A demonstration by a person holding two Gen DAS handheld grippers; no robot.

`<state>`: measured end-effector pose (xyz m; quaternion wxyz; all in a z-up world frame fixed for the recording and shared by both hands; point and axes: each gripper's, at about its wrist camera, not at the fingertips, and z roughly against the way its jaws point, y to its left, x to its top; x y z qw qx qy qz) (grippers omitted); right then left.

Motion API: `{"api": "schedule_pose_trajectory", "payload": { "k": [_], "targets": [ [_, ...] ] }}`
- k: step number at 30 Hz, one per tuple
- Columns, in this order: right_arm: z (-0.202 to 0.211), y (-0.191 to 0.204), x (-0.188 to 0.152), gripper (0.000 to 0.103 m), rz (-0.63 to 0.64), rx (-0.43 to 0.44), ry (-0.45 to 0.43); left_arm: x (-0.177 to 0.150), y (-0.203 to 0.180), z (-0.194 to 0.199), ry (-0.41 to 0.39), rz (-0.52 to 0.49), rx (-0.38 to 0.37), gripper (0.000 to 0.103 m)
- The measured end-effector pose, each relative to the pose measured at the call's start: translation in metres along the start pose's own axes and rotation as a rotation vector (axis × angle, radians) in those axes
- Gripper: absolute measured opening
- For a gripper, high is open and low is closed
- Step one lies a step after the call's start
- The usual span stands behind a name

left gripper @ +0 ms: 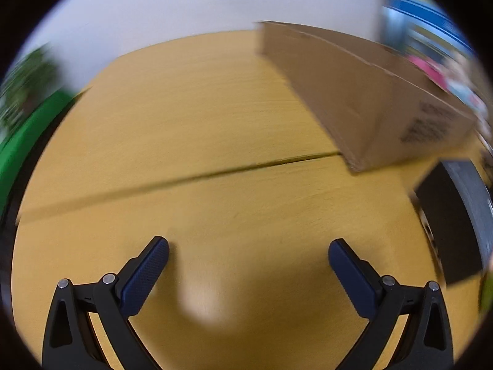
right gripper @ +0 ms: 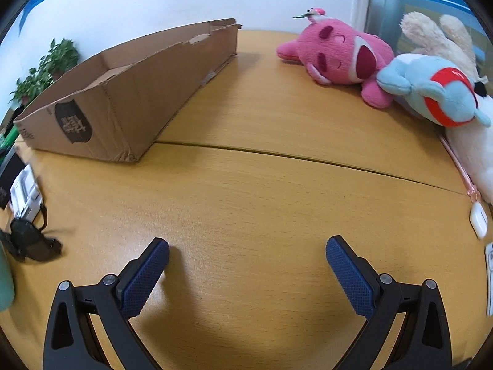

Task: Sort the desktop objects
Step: 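Move both grippers toward the pink-and-teal pig plush, then close the left gripper on the pig plush while the right gripper clamps its other side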

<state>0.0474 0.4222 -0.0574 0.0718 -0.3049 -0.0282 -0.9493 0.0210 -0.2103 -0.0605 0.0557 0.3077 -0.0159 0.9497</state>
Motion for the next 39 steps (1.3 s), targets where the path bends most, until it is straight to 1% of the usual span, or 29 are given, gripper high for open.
{"api": "schedule_pose_trajectory", "payload": {
  "k": [2, 3, 4, 8, 9, 11, 12, 13, 14, 15, 17, 18, 20, 21, 22, 23, 24, 25, 27, 28, 29, 30, 31, 33, 34, 35, 36, 38, 39],
  "targets": [
    [0.000, 0.001, -0.001, 0.103, -0.039, -0.028, -0.001, -0.012, -0.005, 0.009, -0.001, 0.121, 0.089, 0.103],
    [0.002, 0.003, -0.004, 0.103, -0.058, -0.042, -0.001, -0.015, -0.007, 0.011, -0.001, 0.142, 0.105, 0.103],
    [0.003, 0.005, -0.006, 0.103, -0.067, -0.048, 0.001, -0.017, -0.009, 0.013, -0.001, 0.154, 0.113, 0.103],
    [0.012, 0.021, -0.017, 0.103, -0.022, -0.017, 0.049, -0.021, -0.011, 0.017, 0.003, 0.179, 0.130, 0.103],
    [0.014, 0.024, -0.020, 0.103, -0.020, -0.016, 0.061, -0.021, -0.015, 0.015, 0.015, 0.181, 0.129, 0.103],
    [0.018, 0.031, -0.024, 0.103, -0.014, -0.015, 0.098, -0.016, -0.024, 0.014, 0.075, 0.198, 0.131, 0.102],
    [0.021, 0.035, -0.026, 0.103, -0.013, -0.017, 0.112, -0.022, -0.023, 0.018, 0.093, 0.211, 0.135, 0.102],
    [0.027, 0.040, -0.028, 0.103, -0.013, -0.018, 0.117, -0.023, -0.026, 0.022, 0.100, 0.228, 0.143, 0.102],
    [0.034, 0.044, -0.029, 0.103, -0.011, -0.010, 0.110, -0.026, -0.034, 0.036, 0.080, 0.240, 0.140, 0.102],
    [0.043, 0.048, -0.029, 0.103, -0.009, 0.007, 0.095, -0.025, -0.045, 0.047, 0.054, 0.246, 0.122, 0.102],
    [0.070, 0.062, -0.029, 0.103, -0.009, 0.080, 0.043, -0.029, -0.065, 0.086, -0.020, 0.276, 0.047, 0.102],
    [0.083, 0.070, -0.029, 0.103, -0.008, 0.109, 0.026, -0.027, -0.073, 0.098, -0.037, 0.289, 0.021, 0.102],
    [0.110, 0.091, -0.027, 0.103, 0.007, 0.192, -0.011, -0.025, -0.094, 0.125, -0.070, 0.301, -0.052, 0.102],
    [0.124, 0.107, -0.026, 0.103, 0.034, 0.260, -0.032, -0.023, -0.108, 0.137, -0.091, 0.290, -0.102, 0.102],
    [0.131, 0.117, -0.026, 0.103, 0.059, 0.306, -0.045, -0.022, -0.121, 0.146, -0.111, 0.270, -0.154, 0.103],
    [0.143, 0.138, -0.026, 0.103, 0.117, 0.383, -0.064, -0.021, -0.139, 0.154, -0.120, 0.237, -0.212, 0.103],
    [0.148, 0.151, -0.027, 0.103, 0.161, 0.432, -0.071, -0.022, -0.151, 0.157, -0.118, 0.219, -0.245, 0.103],
    [0.155, 0.174, -0.030, 0.103, 0.224, 0.493, -0.071, -0.023, -0.168, 0.158, -0.104, 0.187, -0.299, 0.103],
    [0.155, 0.200, -0.035, 0.103, 0.294, 0.561, -0.043, -0.032, -0.197, 0.154, -0.067, 0.155, -0.366, 0.103],
    [0.150, 0.218, -0.041, 0.103, 0.335, 0.580, -0.007, -0.034, -0.204, 0.149, -0.046, 0.143, -0.389, 0.103],
    [0.144, 0.228, -0.044, 0.103, 0.356, 0.583, 0.016, -0.039, -0.215, 0.140, -0.015, 0.131, -0.404, 0.103],
    [0.137, 0.239, -0.049, 0.103, 0.377, 0.582, 0.044, -0.044, -0.217, 0.134, 0.002, 0.137, -0.416, 0.102],
    [0.132, 0.248, -0.052, 0.103, 0.388, 0.578, 0.064, -0.049, -0.218, 0.126, 0.023, 0.152, -0.433, 0.102],
    [0.118, 0.262, -0.057, 0.103, 0.401, 0.561, 0.101, -0.060, -0.215, 0.114, 0.069, 0.215, -0.503, 0.102],
    [0.114, 0.269, -0.057, 0.103, 0.403, 0.542, 0.096, -0.065, -0.212, 0.107, 0.086, 0.255, -0.536, 0.102],
    [0.114, 0.276, -0.057, 0.103, 0.406, 0.527, 0.084, -0.068, -0.209, 0.103, 0.097, 0.280, -0.550, 0.102],
    [0.114, 0.283, -0.056, 0.103, 0.416, 0.525, 0.075, -0.071, -0.205, 0.097, 0.110, 0.307, -0.557, 0.102],
    [0.116, 0.304, -0.055, 0.103, 0.455, 0.581, 0.077, -0.075, -0.201, 0.091, 0.118, 0.330, -0.519, 0.102],
    [0.119, 0.314, -0.054, 0.103, 0.483, 0.590, 0.062, -0.077, -0.200, 0.093, 0.115, 0.332, -0.511, 0.102]
  ]
}}
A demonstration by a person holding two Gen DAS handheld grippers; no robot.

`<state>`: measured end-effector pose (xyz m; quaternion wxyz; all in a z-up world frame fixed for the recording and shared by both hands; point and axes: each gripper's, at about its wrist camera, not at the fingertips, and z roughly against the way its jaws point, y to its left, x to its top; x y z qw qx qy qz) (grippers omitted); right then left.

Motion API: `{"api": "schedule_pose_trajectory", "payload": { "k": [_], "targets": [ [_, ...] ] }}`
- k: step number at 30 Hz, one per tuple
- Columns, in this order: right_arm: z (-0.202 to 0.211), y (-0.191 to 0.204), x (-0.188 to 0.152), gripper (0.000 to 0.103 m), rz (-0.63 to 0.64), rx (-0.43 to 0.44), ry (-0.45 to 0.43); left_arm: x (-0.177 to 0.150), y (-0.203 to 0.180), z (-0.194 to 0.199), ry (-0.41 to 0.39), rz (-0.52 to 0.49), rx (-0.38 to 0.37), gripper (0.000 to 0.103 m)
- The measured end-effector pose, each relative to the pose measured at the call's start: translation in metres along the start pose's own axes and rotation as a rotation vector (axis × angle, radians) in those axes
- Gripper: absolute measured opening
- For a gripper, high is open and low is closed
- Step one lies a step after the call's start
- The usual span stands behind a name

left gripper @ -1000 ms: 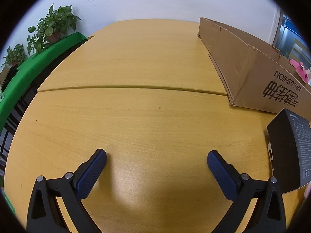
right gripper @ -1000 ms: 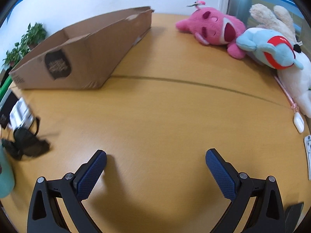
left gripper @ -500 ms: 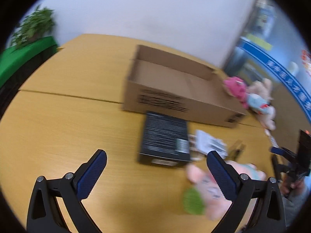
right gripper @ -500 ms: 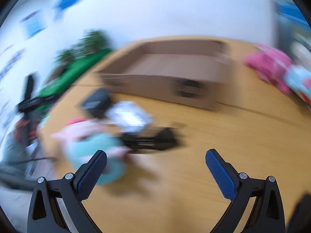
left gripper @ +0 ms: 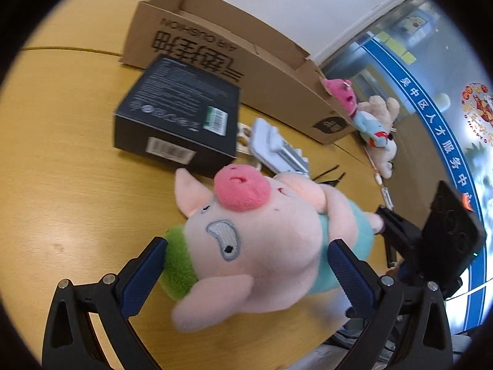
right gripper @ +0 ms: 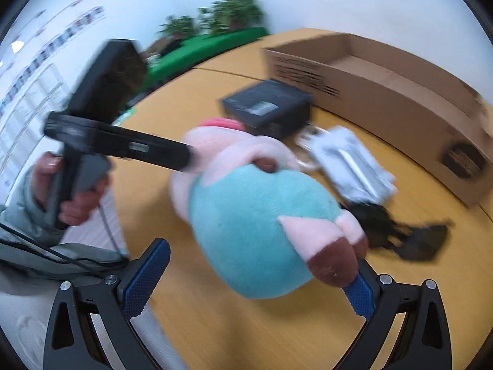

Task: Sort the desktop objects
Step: 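Close the left gripper on the pig plush while the right gripper clamps its other side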

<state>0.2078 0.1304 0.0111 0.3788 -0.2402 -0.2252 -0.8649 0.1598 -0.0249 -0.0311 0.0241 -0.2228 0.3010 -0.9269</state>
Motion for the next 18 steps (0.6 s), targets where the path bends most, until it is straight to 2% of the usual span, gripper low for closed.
{"api": "schedule_pose_trajectory", "payload": {
  "k": [3, 7, 10, 11, 13, 16, 18],
  "targets": [
    [-0.001, 0.002, 0.008, 0.103, 0.040, -0.013, -0.013, -0.001, 0.013, 0.012, -0.016, 0.031, -0.032, 0.102],
    [0.003, -0.025, 0.002, 0.102, -0.053, -0.027, -0.033, -0.007, 0.018, 0.011, 0.009, 0.045, -0.033, 0.101],
    [0.000, -0.043, -0.015, 0.101, -0.102, -0.033, 0.010, -0.011, 0.013, -0.005, 0.062, 0.024, -0.039, 0.101],
    [-0.002, -0.046, -0.017, 0.097, -0.119, -0.025, 0.016, -0.012, 0.012, -0.008, 0.070, 0.020, -0.050, 0.101],
    [-0.003, -0.044, -0.016, 0.093, -0.118, -0.008, 0.008, -0.012, 0.008, -0.013, 0.082, 0.011, -0.052, 0.101],
    [-0.009, -0.035, -0.007, 0.093, -0.093, 0.002, -0.016, -0.008, 0.008, -0.014, 0.083, 0.016, -0.066, 0.101],
    [-0.016, -0.034, -0.001, 0.093, -0.091, -0.036, -0.015, -0.005, 0.012, -0.010, 0.074, 0.030, -0.085, 0.101]
  ]
}}
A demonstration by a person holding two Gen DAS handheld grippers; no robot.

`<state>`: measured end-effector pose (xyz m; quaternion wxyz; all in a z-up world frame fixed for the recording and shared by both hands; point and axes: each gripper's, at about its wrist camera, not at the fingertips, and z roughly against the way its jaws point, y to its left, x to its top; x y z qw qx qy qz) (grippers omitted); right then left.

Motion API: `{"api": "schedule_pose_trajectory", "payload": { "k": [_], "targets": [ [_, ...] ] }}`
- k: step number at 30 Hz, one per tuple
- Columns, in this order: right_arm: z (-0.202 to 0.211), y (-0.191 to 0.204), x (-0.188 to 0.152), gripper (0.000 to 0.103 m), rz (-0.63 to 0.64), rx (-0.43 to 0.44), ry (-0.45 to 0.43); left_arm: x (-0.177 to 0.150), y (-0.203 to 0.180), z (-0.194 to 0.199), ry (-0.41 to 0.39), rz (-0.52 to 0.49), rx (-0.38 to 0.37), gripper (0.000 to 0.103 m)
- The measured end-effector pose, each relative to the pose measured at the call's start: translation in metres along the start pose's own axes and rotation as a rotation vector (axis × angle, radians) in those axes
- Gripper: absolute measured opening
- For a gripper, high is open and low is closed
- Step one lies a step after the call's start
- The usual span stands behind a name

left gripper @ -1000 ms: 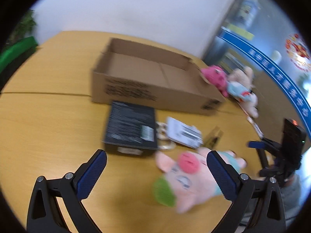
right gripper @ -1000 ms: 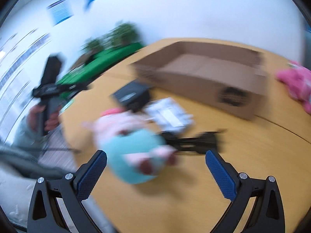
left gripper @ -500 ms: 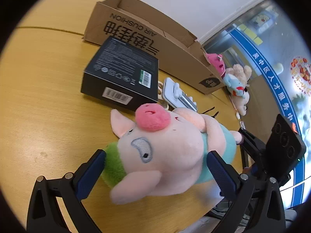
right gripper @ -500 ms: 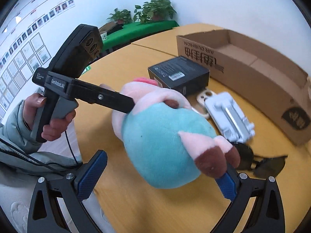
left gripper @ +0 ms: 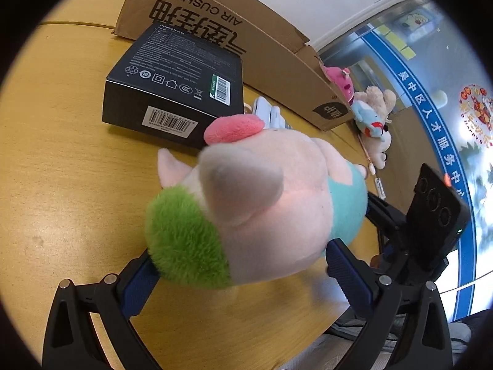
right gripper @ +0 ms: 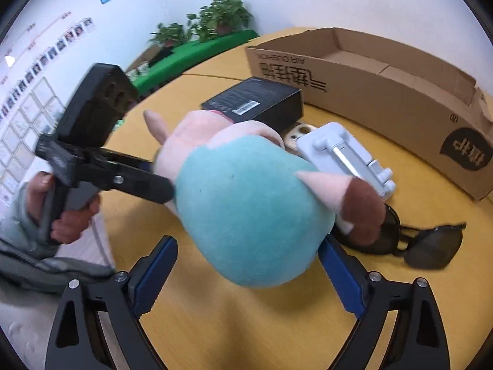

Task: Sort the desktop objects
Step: 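Close the left gripper on the pig plush while the right gripper clamps its other side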

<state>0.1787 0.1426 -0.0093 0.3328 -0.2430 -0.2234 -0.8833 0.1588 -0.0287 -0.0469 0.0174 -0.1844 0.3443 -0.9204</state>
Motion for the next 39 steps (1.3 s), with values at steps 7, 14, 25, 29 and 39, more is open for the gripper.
{"api": "schedule_pose_trajectory", "payload": {
  "k": [7, 14, 25, 29, 39],
  "targets": [
    [0.004, -0.018, -0.010, 0.082, -0.062, 0.024, -0.013, 0.008, 0.001, 0.024, -0.061, -0.032, -0.006, 0.101],
    [0.004, -0.016, -0.006, 0.084, -0.085, 0.020, -0.044, 0.017, -0.001, 0.011, -0.054, -0.086, -0.003, 0.088],
    [0.016, -0.004, -0.003, 0.074, -0.056, -0.054, -0.102, 0.014, -0.046, 0.049, -0.166, -0.241, 0.002, 0.068],
    [0.031, -0.001, 0.005, 0.074, -0.050, -0.072, -0.141, 0.027, -0.079, 0.072, -0.249, -0.335, -0.021, 0.068],
    [0.136, -0.012, 0.048, 0.071, 0.019, -0.251, -0.400, 0.085, -0.157, 0.085, -0.342, -0.594, -0.018, 0.068]
  ]
}}
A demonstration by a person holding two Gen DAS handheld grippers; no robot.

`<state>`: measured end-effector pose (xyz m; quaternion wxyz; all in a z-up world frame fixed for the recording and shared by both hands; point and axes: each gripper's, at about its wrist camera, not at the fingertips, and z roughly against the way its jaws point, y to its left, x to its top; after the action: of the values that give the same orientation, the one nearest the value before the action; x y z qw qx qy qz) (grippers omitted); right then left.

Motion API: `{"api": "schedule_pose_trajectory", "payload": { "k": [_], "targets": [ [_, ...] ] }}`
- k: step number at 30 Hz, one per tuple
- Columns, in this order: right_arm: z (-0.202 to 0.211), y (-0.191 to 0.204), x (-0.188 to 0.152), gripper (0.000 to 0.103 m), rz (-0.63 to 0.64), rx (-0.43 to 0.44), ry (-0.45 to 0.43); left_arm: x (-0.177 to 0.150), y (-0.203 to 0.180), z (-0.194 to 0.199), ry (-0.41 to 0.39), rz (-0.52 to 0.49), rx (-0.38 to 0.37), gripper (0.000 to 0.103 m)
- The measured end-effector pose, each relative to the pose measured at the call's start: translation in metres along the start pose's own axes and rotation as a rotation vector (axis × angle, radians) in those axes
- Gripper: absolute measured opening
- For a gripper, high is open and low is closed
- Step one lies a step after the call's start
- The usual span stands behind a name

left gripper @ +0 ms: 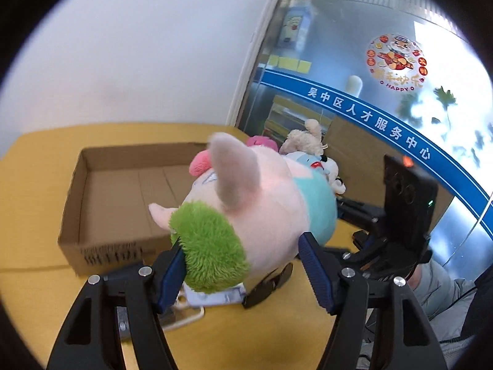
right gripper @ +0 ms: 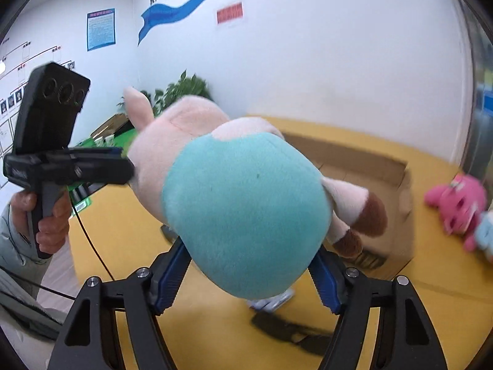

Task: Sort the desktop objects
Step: 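Close the left gripper on the pig plush while the right gripper clamps its other side, then lift the pig plush with both grippers and carry it over the cardboard box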

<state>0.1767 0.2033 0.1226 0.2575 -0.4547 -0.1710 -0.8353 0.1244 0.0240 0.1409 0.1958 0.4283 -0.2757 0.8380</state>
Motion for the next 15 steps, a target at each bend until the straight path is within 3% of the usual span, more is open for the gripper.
{"api": "schedule_pose_trajectory", "payload": {
  "k": [7, 15],
  "targets": [
    [0.028, -0.006, 0.071, 0.071, 0.123, -0.115, -0.108, 0.044, 0.004, 0.001, -0.099, -0.059, -0.028, 0.065],
    [0.012, -0.007, 0.129, 0.071, 0.177, -0.089, -0.162, 0.092, 0.028, 0.021, -0.210, -0.081, 0.042, 0.065]
  ]
}}
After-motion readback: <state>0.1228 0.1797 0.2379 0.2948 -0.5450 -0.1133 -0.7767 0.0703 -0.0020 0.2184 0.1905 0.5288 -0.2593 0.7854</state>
